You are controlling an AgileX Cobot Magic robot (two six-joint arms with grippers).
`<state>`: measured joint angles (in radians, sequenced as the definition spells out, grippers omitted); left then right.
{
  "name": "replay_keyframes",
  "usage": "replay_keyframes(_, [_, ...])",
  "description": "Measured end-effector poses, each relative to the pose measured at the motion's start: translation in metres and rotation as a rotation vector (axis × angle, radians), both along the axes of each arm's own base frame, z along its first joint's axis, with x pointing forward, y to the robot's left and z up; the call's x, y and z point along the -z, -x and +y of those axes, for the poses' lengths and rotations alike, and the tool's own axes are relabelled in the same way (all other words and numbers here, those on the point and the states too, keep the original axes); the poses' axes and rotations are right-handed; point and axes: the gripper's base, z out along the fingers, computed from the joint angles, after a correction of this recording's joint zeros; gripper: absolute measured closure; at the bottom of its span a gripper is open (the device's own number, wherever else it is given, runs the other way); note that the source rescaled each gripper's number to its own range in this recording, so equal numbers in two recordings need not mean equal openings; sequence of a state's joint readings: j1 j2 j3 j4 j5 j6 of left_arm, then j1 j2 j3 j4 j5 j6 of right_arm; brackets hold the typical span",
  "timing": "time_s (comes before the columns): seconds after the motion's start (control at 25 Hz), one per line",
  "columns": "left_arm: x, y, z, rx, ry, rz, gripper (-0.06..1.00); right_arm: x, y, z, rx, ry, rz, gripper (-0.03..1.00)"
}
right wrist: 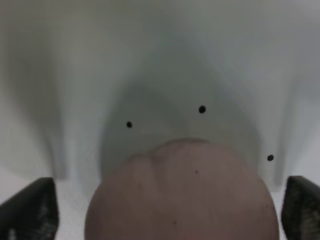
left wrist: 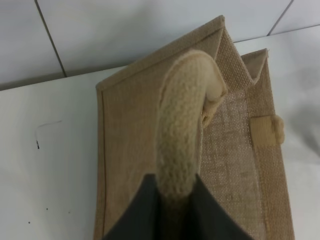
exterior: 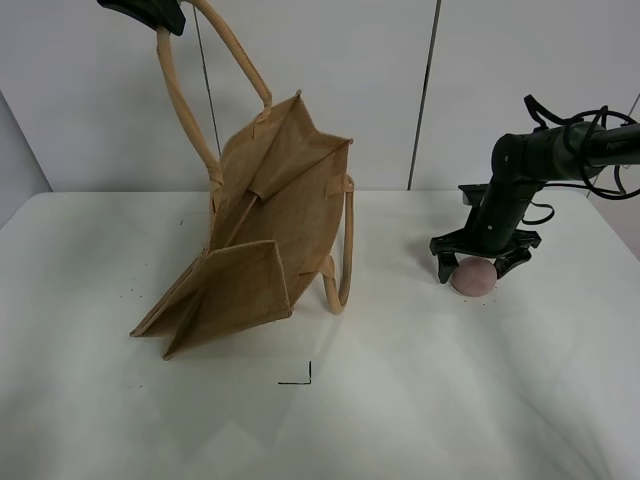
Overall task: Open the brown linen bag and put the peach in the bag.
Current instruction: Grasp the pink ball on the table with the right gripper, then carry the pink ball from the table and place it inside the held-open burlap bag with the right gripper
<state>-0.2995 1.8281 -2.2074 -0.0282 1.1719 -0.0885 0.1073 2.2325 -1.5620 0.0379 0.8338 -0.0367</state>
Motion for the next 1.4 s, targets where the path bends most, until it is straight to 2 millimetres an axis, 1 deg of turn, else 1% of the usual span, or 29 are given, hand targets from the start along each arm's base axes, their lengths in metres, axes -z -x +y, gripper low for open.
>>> replay_keyframes(0.08, [0.000, 0.000, 0.000, 0.000, 0.000, 0.000, 0.94, 0.000, 0.000, 0.000, 0.008, 0.001, 0.002, 0.10])
replay_keyframes(0.16, [0.000, 0.000, 0.000, 0.000, 0.000, 0.000, 0.94, 0.000, 0.000, 0.000, 0.011, 0.003, 0.005, 0.25])
replay_keyframes(0.2, [0.000, 0.000, 0.000, 0.000, 0.000, 0.000, 0.94, 0.000, 0.000, -0.001, 0.014, 0.004, 0.007, 0.37])
replay_keyframes(0.28, [0.000, 0.000, 0.000, 0.000, 0.000, 0.000, 0.94, 0.000, 0.001, -0.001, 0.013, 0.005, 0.010, 0.70])
replay_keyframes(0.32, [0.000, 0.000, 0.000, 0.000, 0.000, 0.000, 0.94, -0.002, 0.001, -0.001, 0.013, 0.005, 0.009, 0.83])
replay_keyframes(0.36, [0.000, 0.000, 0.000, 0.000, 0.000, 0.000, 0.94, -0.005, 0.001, -0.001, 0.012, 0.005, 0.009, 0.92])
replay_keyframes(0.4, [0.000, 0.000, 0.000, 0.000, 0.000, 0.000, 0.94, -0.008, 0.002, -0.001, 0.011, 0.005, 0.005, 0.97])
replay_keyframes(0.48, [0.000, 0.000, 0.000, 0.000, 0.000, 0.000, 0.94, -0.021, 0.003, -0.001, -0.006, 0.004, -0.009, 0.97])
replay_keyframes(0.56, [0.000, 0.000, 0.000, 0.000, 0.000, 0.000, 0.94, -0.041, 0.005, 0.000, -0.017, -0.011, -0.042, 0.97])
replay_keyframes(0.68, [0.000, 0.000, 0.000, 0.000, 0.000, 0.000, 0.94, -0.090, 0.014, 0.003, -0.036, -0.053, -0.132, 0.97])
replay_keyframes(0.8, [0.000, 0.000, 0.000, 0.000, 0.000, 0.000, 0.94, -0.137, 0.027, 0.007, -0.042, -0.127, -0.227, 0.97])
replay_keyframes(0.92, [0.000, 0.000, 0.000, 0.000, 0.000, 0.000, 0.94, -0.176, 0.035, 0.014, -0.052, -0.226, -0.298, 0.97])
replay_keyframes(1.0, [0.000, 0.000, 0.000, 0.000, 0.000, 0.000, 0.94, -0.197, 0.036, 0.022, -0.078, -0.284, -0.334, 0.97])
replay_keyframes(1.12, [0.000, 0.000, 0.000, 0.000, 0.000, 0.000, 0.94, -0.224, 0.035, 0.044, -0.140, -0.342, -0.397, 0.97])
replay_keyframes(1.2, [0.000, 0.000, 0.000, 0.000, 0.000, 0.000, 0.94, -0.235, 0.035, 0.068, -0.196, -0.370, -0.428, 0.97])
replay_keyframes(1.28, [0.000, 0.000, 0.000, 0.000, 0.000, 0.000, 0.94, -0.237, 0.035, 0.096, -0.259, -0.393, -0.434, 0.97])
replay_keyframes(1.36, [0.000, 0.000, 0.000, 0.000, 0.000, 0.000, 0.94, -0.231, 0.036, 0.123, -0.315, -0.411, -0.422, 0.97])
replay_keyframes(1.4, [0.000, 0.000, 0.000, 0.000, 0.000, 0.000, 0.94, -0.225, 0.036, 0.138, -0.341, -0.421, -0.411, 0.97])
